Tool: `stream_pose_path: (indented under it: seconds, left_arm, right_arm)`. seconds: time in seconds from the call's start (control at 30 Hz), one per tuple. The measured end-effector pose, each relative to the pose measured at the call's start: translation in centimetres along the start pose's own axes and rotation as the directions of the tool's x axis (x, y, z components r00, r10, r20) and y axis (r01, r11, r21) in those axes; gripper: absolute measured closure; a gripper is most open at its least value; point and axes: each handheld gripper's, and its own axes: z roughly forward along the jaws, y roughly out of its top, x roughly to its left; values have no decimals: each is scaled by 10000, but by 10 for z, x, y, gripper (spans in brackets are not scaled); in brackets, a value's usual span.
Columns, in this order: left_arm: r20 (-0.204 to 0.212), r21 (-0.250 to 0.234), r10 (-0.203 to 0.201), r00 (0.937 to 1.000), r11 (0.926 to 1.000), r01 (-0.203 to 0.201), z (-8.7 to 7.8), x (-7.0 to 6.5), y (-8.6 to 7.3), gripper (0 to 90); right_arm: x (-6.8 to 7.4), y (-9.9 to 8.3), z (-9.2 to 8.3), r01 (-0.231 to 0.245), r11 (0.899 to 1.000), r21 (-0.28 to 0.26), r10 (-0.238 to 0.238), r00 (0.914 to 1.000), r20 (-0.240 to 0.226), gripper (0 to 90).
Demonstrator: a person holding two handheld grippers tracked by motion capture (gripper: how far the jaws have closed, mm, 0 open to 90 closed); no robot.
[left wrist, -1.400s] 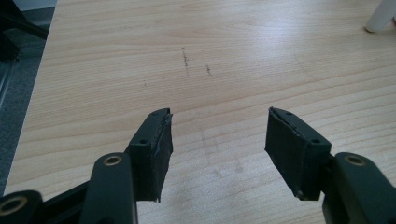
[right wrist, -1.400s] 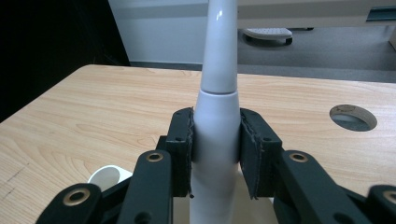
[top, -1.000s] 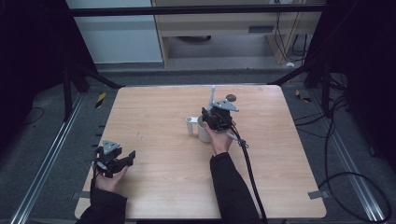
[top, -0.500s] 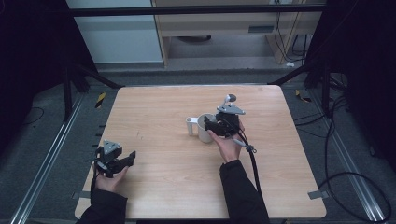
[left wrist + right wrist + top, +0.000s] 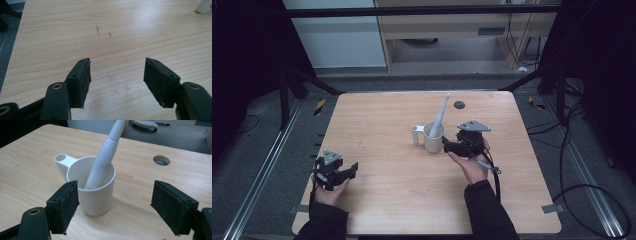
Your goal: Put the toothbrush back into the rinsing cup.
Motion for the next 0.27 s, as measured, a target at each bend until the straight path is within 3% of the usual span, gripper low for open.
stream_pose_path:
  seconds: [0.1, 0.27]
  left_arm:
    - [-11, 12, 81, 10000, 10000, -81, 1, -1, 0, 349]
    - [8, 20, 99, 10000, 9999, -99, 2, -1, -1, 327]
  right_arm:
    - [-8, -10, -9, -58, 10000, 68, 61, 9994, -337, 209]
    - [-22, -29, -25, 75, 9997, 221, -69, 9997, -243, 197]
